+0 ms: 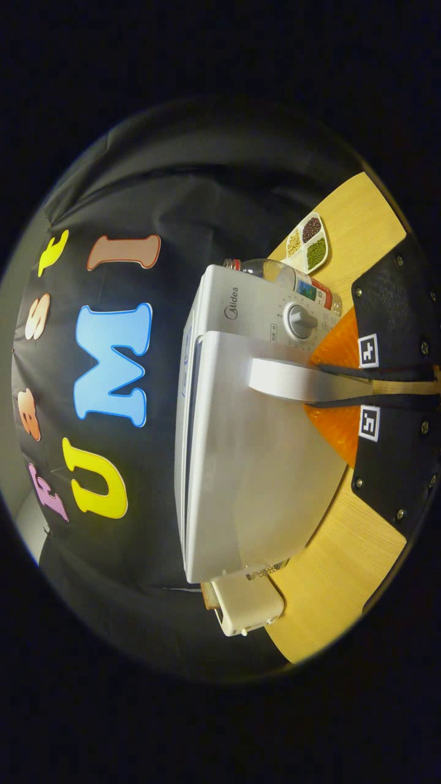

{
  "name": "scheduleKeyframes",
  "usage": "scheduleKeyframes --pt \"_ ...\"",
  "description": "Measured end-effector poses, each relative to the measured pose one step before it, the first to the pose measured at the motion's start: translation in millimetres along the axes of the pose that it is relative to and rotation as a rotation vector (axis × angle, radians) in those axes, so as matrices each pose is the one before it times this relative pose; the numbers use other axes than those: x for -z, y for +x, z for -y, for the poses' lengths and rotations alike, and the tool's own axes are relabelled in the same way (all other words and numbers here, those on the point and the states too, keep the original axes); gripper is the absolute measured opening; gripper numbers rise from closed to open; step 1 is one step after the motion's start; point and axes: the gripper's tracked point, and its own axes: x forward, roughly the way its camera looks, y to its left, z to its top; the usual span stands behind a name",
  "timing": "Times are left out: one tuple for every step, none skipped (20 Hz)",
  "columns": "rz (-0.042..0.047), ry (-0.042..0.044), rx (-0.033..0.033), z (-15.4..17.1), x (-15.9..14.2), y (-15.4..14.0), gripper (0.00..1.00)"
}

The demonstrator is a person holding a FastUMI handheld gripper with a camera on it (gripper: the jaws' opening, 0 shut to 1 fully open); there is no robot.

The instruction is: Open the microwave, put the food inside, and close the microwave door.

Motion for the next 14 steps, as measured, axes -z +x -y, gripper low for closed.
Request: scheduleKeyframes --pt "-0.009 0.01318 -0.00448 -2.25 1.3 -6.23 0.08" --pt "-0.00699 0.01518 -0.0032 -2.98 2.01 -5.6 0.08" --pt "-0.00896 0.01019 -0.00166 -3.96 2.31 -7.99 0.08" --pt "0.00068 0.00337 0.00011 -5.09 1.03 -8.34 0.08" --pt "-0.00088 -0.00187 -0.00175 -5.74 1.44 -8.74 0.08" --pt "-0.00065 -0.0039 -0.00481 -5.82 4.37 -8.6 0.08" --pt "0.00018 0.0008 -0.00577 -5.7 2.73 -8.73 0.08" --pt "-0.00405 0.00374 -0.01052 -6.8 2.83 -7.8 0.09" --pt "-0.0053 0.00507 -0.01113 -7.15 1.87 -8.03 0.08" --pt "-0.00575 0.00337 -0.0121 -6.41 3.45 -6.91 0.13" --pt "-0.00537 -0.00077 -0.01206 -6.98 1.97 -7.52 0.15" --pt "-0.00582 -0.00525 -0.01211 -7.21 2.61 -7.78 0.17" --pt "-0.00335 -0.00782 -0.01395 -7.7 2.4 -4.52 0.19" --pt "-0.00324 -0.00783 -0.01033 -8.24 2.79 -8.09 0.2"
